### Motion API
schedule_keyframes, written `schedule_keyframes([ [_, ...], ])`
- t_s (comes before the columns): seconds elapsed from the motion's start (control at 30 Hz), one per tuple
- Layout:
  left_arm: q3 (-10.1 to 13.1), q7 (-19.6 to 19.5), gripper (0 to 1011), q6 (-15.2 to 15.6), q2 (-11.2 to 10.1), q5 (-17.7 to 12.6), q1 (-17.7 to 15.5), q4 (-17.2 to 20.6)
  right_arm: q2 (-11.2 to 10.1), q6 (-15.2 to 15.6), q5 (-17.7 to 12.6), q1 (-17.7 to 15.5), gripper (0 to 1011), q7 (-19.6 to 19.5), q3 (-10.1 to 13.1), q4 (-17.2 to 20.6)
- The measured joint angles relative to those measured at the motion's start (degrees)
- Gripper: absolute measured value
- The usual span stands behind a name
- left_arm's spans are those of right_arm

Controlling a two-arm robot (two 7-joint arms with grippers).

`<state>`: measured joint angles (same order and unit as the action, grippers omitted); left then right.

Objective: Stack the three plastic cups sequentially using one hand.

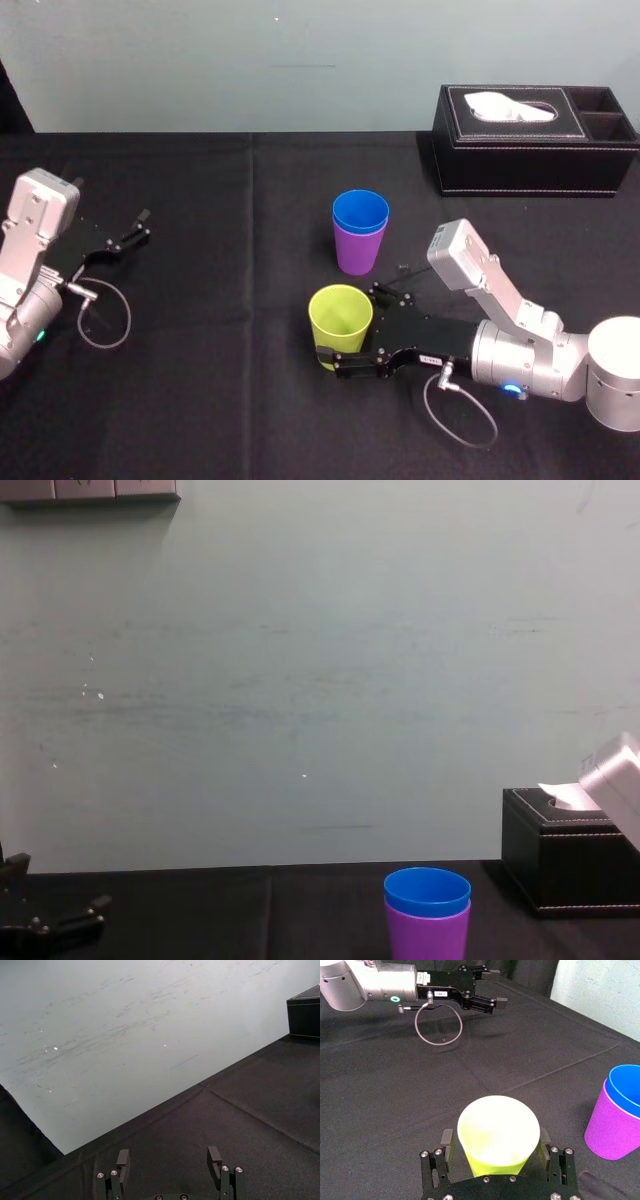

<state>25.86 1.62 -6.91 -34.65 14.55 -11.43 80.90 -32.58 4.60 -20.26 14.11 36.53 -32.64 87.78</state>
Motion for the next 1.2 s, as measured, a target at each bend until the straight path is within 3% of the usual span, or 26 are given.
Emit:
schedule_keyframes([
  [0.17,0.0,0.0,1011,0.0,0.0,0.0,0.0,0.0,-0.1,-0.1,0.0,-0.1,995,0.0,0.1,0.1],
  [0.53,0.0,0.0,1011,0.0,0.0,0.0,0.0,0.0,-0.2,-0.1,-0.2,-0.3,765,0.0,0.3,0.2],
  [1.2,0.0,0.0,1011,0.0,0.0,0.0,0.0,0.0,-0.3,-0.2,-0.3,-0.4,733,0.0,0.4,0.3],
])
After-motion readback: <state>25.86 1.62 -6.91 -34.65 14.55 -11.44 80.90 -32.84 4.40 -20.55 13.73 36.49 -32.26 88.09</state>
